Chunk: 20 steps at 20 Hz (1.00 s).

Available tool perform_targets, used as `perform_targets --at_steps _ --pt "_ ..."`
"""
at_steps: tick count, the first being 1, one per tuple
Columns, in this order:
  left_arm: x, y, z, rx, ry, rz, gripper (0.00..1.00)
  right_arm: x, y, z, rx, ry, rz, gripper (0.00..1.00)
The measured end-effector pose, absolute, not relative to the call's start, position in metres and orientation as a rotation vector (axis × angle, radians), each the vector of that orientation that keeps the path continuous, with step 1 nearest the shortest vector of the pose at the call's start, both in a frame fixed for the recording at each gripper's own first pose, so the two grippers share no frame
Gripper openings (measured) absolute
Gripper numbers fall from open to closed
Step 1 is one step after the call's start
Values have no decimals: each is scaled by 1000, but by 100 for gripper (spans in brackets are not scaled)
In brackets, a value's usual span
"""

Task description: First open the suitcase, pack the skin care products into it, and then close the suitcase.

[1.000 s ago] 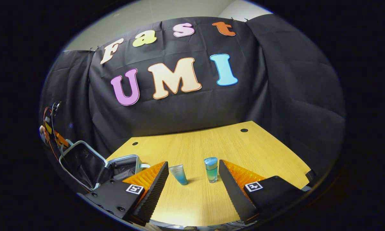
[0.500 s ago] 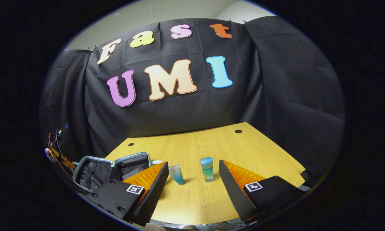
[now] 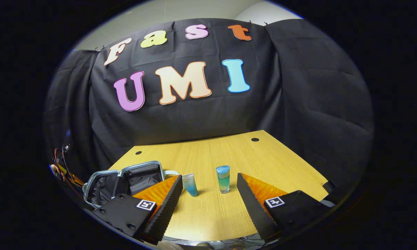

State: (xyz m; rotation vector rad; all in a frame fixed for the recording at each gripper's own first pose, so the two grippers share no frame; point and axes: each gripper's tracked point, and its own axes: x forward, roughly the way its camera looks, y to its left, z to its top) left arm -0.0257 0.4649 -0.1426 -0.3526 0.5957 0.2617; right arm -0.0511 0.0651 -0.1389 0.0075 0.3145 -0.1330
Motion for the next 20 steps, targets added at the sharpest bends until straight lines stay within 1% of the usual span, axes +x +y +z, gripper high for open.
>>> perform_targets --at_steps 1,2,4,6,7,8,11,14,18,19,20 --pt "-25 454 -140 -312 596 255 19 -51 65 -142 19 320 -135 98" --pt "-27 441 -137 -273 603 244 38 -51 64 -145 29 327 -137 98" --pt "-33 413 -134 -192 622 229 66 -48 63 -148 38 334 -140 98" --pt "-38 390 -128 -118 636 246 95 -47 60 -152 34 339 -140 98" --pt "-37 372 -121 -76 620 226 96 -46 57 -153 29 343 -139 98" --pt "-39 351 -114 -48 599 204 94 -45 54 -156 26 348 -138 98" --pt "-40 272 -106 5 590 88 93 -42 45 -167 39 375 -124 98" --pt "-38 190 -93 63 555 1 93 -34 33 -175 44 396 -98 98" --pt "-24 90 -99 96 542 -81 92 -15 12 -195 30 466 -18 98" --pt "-20 70 -103 96 545 -91 93 -10 7 -200 15 488 8 94" --pt "-14 54 -105 101 546 -91 92 -5 2 -203 1 504 35 98"
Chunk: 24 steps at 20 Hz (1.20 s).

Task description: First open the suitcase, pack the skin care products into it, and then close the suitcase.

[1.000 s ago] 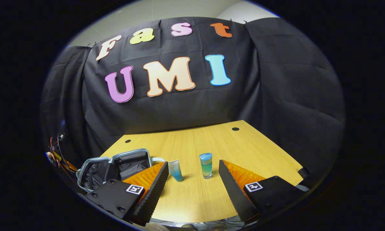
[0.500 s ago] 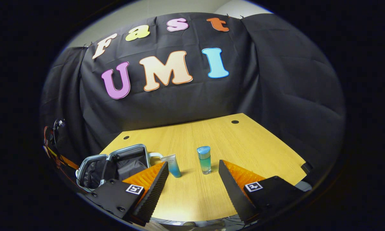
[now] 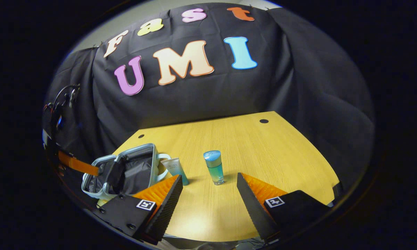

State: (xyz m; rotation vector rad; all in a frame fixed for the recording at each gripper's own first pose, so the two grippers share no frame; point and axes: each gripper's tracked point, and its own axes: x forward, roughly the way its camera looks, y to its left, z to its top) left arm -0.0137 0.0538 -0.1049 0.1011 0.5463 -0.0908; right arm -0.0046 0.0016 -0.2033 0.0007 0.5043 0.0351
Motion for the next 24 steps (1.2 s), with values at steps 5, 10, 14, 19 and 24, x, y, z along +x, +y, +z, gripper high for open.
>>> perform_targets --at_steps 5,10,14,19,24 --pt "36 -23 -117 125 482 -90 93 28 -24 -220 -43 562 160 98" --pt "96 -74 -129 118 333 -83 92 59 -33 -250 -93 615 283 94" --pt "125 -88 -154 92 280 -30 93 69 -28 -275 -162 642 383 94" --pt "151 -80 -184 72 283 71 92 77 -23 -304 -164 675 447 99" --pt "170 -76 -197 -10 304 111 85 92 -16 -323 -168 683 465 99"
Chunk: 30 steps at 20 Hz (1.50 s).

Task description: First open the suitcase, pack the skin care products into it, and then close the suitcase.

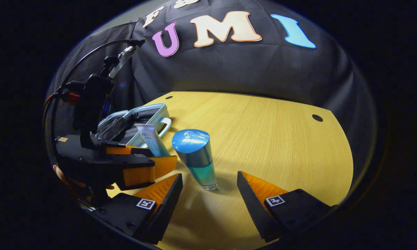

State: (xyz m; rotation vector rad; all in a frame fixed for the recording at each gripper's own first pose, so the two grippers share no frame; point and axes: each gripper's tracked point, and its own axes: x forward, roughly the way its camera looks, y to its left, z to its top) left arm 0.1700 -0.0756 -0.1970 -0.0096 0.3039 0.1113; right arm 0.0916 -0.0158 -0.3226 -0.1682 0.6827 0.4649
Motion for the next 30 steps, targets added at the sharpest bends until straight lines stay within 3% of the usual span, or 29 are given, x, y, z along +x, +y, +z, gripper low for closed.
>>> perform_targets --at_steps 7,10,11,12,14,18,25,30 --pt "184 -65 -206 -22 329 166 77 105 -11 -339 -152 695 480 94" --pt "188 -65 -206 -54 318 153 54 110 -11 -342 -142 694 475 99" --pt "187 -64 -206 -59 322 160 49 114 -10 -343 -144 686 475 95" --pt "186 -62 -206 -55 329 164 44 115 -7 -345 -147 681 481 85" --pt "183 -59 -207 -58 339 167 42 116 1 -347 -152 670 506 78" --pt "169 -64 -194 -78 335 144 41 114 7 -351 -220 645 528 47" --pt "119 -65 -148 -100 345 77 41 115 3 -351 -249 654 484 39" --pt "79 -13 -115 -115 341 129 41 105 -5 -347 -232 700 437 39"
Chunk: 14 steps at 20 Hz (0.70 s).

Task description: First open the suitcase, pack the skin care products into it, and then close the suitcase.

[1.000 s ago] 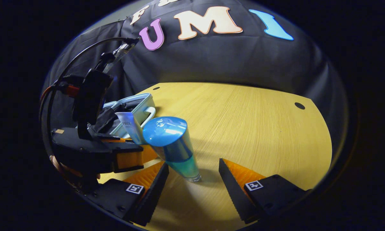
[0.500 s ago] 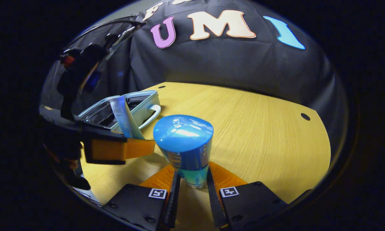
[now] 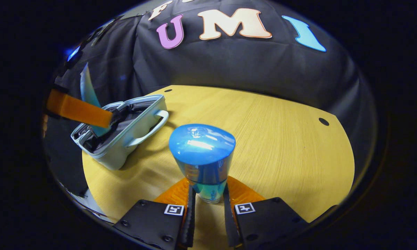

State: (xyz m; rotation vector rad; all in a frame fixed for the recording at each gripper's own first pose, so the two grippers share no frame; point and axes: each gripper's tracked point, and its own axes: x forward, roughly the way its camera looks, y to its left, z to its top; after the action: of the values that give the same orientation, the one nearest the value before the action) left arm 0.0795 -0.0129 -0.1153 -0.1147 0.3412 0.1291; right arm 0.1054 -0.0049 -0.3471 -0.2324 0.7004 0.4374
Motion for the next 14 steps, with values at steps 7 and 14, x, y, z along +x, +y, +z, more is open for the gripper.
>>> perform_targets --at_steps 7,14 --pt "61 78 -138 -136 515 180 41 92 1 -307 -208 687 342 35" --pt "64 119 -192 -124 763 86 43 61 77 -266 -123 676 233 36"
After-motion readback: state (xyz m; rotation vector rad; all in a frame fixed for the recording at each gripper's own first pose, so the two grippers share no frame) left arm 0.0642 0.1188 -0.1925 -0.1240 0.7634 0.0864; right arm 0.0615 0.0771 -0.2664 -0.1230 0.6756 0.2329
